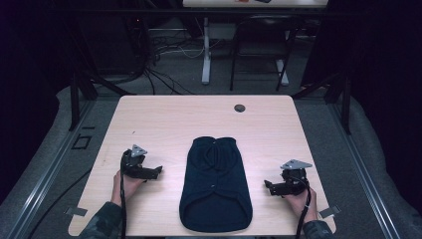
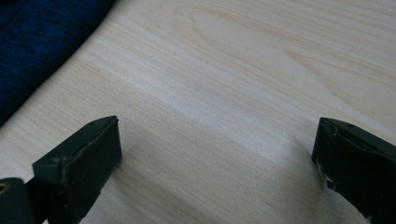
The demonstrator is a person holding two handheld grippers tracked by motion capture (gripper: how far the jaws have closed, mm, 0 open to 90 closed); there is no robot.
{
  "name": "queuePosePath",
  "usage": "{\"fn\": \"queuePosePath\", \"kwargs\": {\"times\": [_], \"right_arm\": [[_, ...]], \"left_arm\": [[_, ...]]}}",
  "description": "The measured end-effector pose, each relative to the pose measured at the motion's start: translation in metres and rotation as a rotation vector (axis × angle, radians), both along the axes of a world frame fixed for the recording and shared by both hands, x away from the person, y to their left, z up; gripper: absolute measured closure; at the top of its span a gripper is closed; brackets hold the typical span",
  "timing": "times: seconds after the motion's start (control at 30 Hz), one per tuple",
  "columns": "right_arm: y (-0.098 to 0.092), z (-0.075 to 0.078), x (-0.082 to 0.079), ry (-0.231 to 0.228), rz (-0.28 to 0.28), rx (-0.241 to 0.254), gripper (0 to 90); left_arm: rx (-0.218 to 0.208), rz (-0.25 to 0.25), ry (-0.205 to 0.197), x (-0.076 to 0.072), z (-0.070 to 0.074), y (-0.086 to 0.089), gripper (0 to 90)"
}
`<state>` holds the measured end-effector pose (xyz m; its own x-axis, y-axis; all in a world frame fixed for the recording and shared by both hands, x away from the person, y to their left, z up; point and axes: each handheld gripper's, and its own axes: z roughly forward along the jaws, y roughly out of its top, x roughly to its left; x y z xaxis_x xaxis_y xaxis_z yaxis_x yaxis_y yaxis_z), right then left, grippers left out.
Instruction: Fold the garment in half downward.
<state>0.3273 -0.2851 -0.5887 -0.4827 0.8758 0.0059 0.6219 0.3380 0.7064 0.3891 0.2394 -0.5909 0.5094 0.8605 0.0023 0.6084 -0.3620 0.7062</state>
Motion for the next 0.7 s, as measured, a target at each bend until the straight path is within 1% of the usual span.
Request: {"fn": "queuePosePath", "kwargs": {"times": [0.03, 0.07, 0.13, 0.17, 0.2, 0.23, 0.27, 0.3, 0.37, 0.4, 0.43, 0.47, 0.53, 0.57, 0.6, 0.63, 0.67, 0.7], "right_arm": [[0.000, 0.000, 0.000, 0.002, 0.004, 0.002, 1.0], [0.000, 0.000, 0.000, 0.004, 0.000, 0.007, 0.8], [0.001, 0.001, 0.001, 0.012, 0.001, 0.006, 0.0], [0.001, 0.001, 0.001, 0.016, 0.001, 0.010, 0.0], [0.001, 0.001, 0.002, 0.016, 0.004, 0.024, 0.0], [0.001, 0.002, 0.003, 0.028, 0.008, 0.031, 0.1], [0.001, 0.003, 0.003, 0.031, 0.009, 0.034, 0.4], [0.001, 0.003, 0.003, 0.031, 0.009, 0.034, 0.4], [0.003, 0.008, 0.004, 0.030, 0.015, 0.033, 0.6], [0.004, 0.010, 0.005, 0.030, 0.022, 0.039, 0.6], [0.004, 0.012, 0.006, 0.025, 0.021, 0.046, 0.7], [0.005, 0.014, 0.006, 0.022, 0.022, 0.053, 0.9], [0.007, 0.021, 0.009, 0.017, 0.031, 0.063, 1.0], [0.008, 0.026, 0.010, 0.012, 0.040, 0.070, 1.4], [0.009, 0.030, 0.012, 0.008, 0.049, 0.071, 2.0], [0.010, 0.035, 0.016, 0.006, 0.059, 0.070, 2.9], [0.012, 0.039, 0.019, 0.001, 0.054, 0.085, 3.8], [0.014, 0.042, 0.024, 0.004, 0.058, 0.087, 3.9]], "left_arm": [[-0.004, 0.002, 0.001, 0.000, 0.000, 0.000, 0.1], [-0.006, -0.004, 0.015, 0.001, 0.001, 0.000, 0.2], [-0.034, -0.008, 0.019, 0.001, 0.004, 0.000, 0.3], [-0.033, -0.013, 0.016, 0.001, 0.005, 0.000, 0.3], [-0.026, -0.017, 0.004, 0.001, 0.007, 0.000, 0.3], [-0.020, -0.017, -0.003, 0.000, 0.008, -0.001, 0.4], [-0.020, -0.017, -0.003, 0.000, 0.008, -0.001, 0.5], [-0.021, -0.020, 0.000, 0.000, 0.008, -0.002, 0.5], [-0.019, -0.029, -0.016, -0.002, 0.011, -0.004, 0.4], [-0.019, -0.029, -0.016, -0.002, 0.011, -0.004, 0.4], [-0.023, -0.037, -0.015, -0.003, 0.014, -0.004, 0.3], [-0.039, -0.041, -0.015, -0.003, 0.017, -0.005, 0.3], [-0.057, -0.046, -0.021, -0.001, 0.023, -0.005, 0.2], [-0.075, -0.047, -0.026, 0.000, 0.026, -0.007, 0.2], [-0.085, -0.056, -0.020, 0.003, 0.030, -0.008, 0.2], [-0.100, -0.066, -0.024, 0.006, 0.034, -0.010, 0.2], [-0.115, -0.077, -0.027, 0.009, 0.038, -0.012, 0.2], [-0.131, -0.088, -0.029, 0.012, 0.042, -0.015, 0.2]]}}
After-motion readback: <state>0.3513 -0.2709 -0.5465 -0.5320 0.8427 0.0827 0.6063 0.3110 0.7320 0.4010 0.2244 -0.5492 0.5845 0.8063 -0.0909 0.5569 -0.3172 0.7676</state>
